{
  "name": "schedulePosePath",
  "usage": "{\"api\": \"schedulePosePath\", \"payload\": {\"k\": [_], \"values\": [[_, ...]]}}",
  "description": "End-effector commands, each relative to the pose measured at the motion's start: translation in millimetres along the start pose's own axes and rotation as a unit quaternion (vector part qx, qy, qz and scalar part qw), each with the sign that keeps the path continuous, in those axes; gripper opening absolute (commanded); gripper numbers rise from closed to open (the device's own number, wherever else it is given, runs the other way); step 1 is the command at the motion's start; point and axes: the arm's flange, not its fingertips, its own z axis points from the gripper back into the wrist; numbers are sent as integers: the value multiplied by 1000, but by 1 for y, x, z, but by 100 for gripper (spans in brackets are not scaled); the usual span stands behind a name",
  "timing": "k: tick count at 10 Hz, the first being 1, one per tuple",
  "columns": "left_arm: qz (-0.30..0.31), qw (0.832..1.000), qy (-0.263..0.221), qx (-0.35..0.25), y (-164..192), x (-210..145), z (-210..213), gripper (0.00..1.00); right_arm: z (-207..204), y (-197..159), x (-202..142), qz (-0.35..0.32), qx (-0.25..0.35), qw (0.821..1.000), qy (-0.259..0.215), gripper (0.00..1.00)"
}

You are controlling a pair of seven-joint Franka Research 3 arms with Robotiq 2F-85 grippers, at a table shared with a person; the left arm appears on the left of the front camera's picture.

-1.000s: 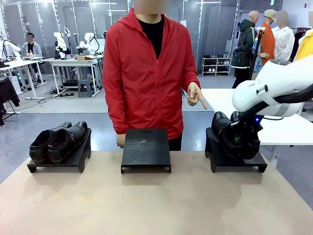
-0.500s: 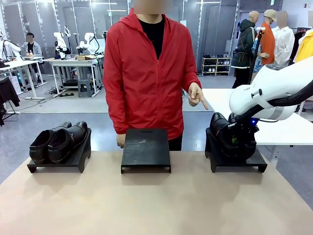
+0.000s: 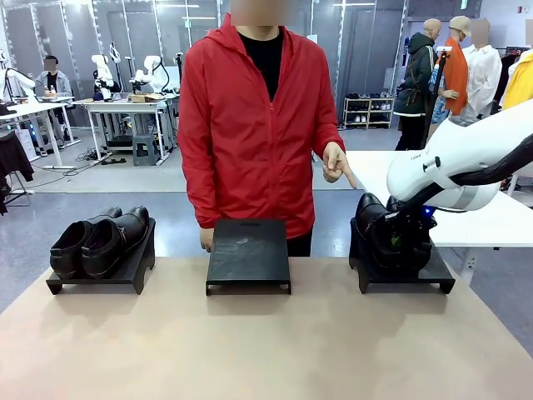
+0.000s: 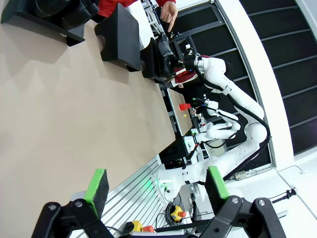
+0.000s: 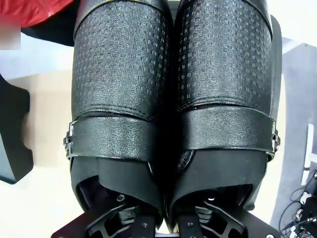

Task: Place the shoes on the stand as instructed by the person.
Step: Pick up another pair of Shoes and place it on the Shoes Stand indicated by the person.

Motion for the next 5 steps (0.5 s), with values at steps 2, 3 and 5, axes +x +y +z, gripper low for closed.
{"api": "schedulePosePath", "payload": {"k": [2,3,5], "values": [[-13,1000,-4,-8,-1,-1,-1,100,2,0,8,-12,11,1000,-19,22],[-13,1000,-4,-8,-1,-1,-1,100,2,1,8,-11,11,1000,-19,38],[-13,1000,-4,-8,-1,-1,-1,100,2,2,7,-10,12,1000,-20,74]]}}
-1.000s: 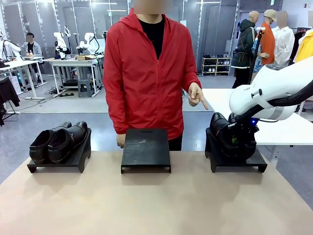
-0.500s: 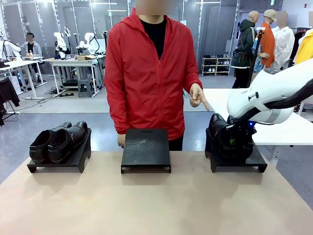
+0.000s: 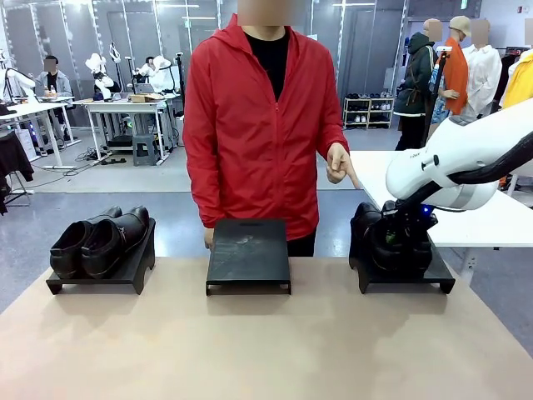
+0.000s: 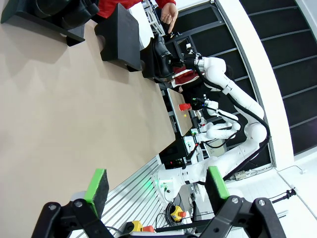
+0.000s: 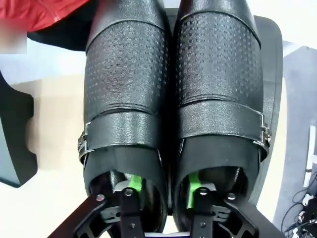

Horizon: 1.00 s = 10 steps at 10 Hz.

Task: Place the shoes on the stand as instructed by the person.
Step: Pick up another pair of Shoes and place it on the Shoes Stand indicated by the person.

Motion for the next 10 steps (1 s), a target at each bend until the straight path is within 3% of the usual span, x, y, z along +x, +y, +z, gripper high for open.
{"api": "schedulePosePath", "payload": {"k": [1,2,10], "values": [[-13,1000,-4,-8,-1,-1,-1,100,2,0,2,-10,9,1000,-12,95],[-13,1000,-4,-8,-1,-1,-1,100,7,0,1,-10,9,1000,-15,100],[-13,1000,-4,-8,-1,-1,-1,100,10,2,4,1,1,1000,-10,100]]}}
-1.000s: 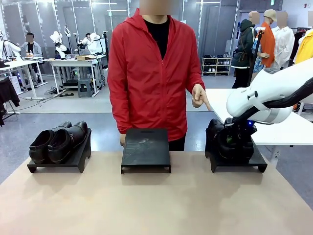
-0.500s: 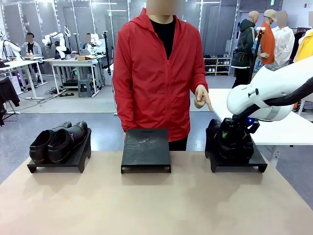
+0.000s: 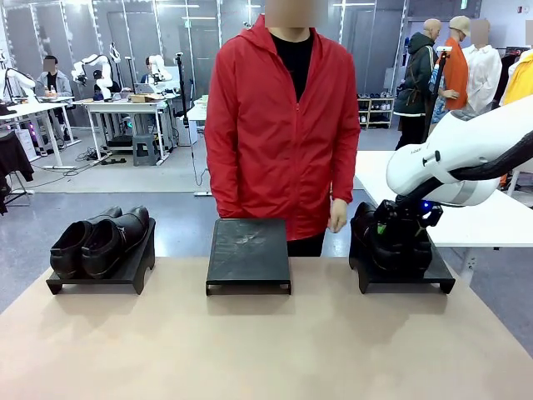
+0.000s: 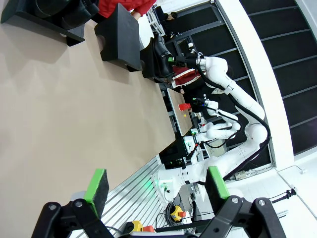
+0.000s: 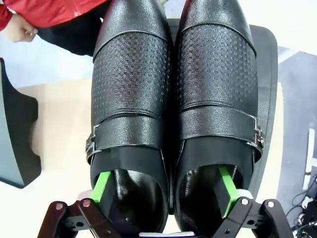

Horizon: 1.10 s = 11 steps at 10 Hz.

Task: Place the shoes on the stand as instructed by the person.
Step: Pick up another pair of Shoes and place it on the Shoes Stand indicated by the person.

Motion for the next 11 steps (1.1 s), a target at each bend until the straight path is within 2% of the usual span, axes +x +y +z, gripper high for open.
{"api": "schedulePosePath", "payload": {"k": [1,10,11], "values": [[-13,1000,-4,-8,-1,-1,-1,100,0,0,0,0,0,1000,0,100],[-13,1000,-4,-8,-1,-1,-1,100,0,0,0,0,0,1000,0,100],[-13,1000,-4,-8,-1,-1,-1,100,27,1,-13,-4,8,1000,-22,100]]}}
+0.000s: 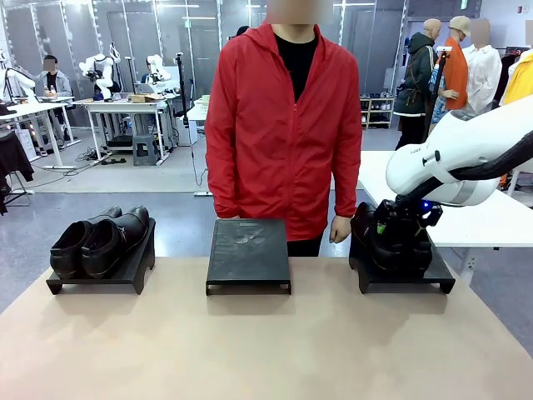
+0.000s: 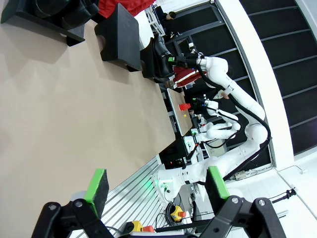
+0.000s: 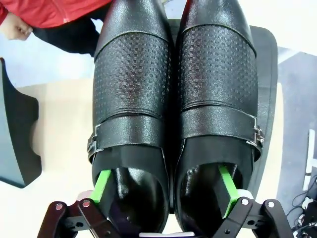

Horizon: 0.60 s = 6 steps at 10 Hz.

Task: Place the shoes on the stand as instructed by the person.
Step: Pick up another pair of Shoes and place it on the Shoes Stand indicated by the person.

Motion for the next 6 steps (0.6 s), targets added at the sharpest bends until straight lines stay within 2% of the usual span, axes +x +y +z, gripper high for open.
{"api": "schedulePosePath", "payload": {"k": [1,3,6], "values": [[-13,1000,-4,-8,-1,-1,-1,100,48,1,-25,-4,5,999,-33,100],[-13,1000,-4,-8,-1,-1,-1,100,100,-2,-57,10,59,998,-17,100],[-13,1000,-4,-8,-1,-1,-1,100,158,-46,-132,6,230,973,-6,100]]}}
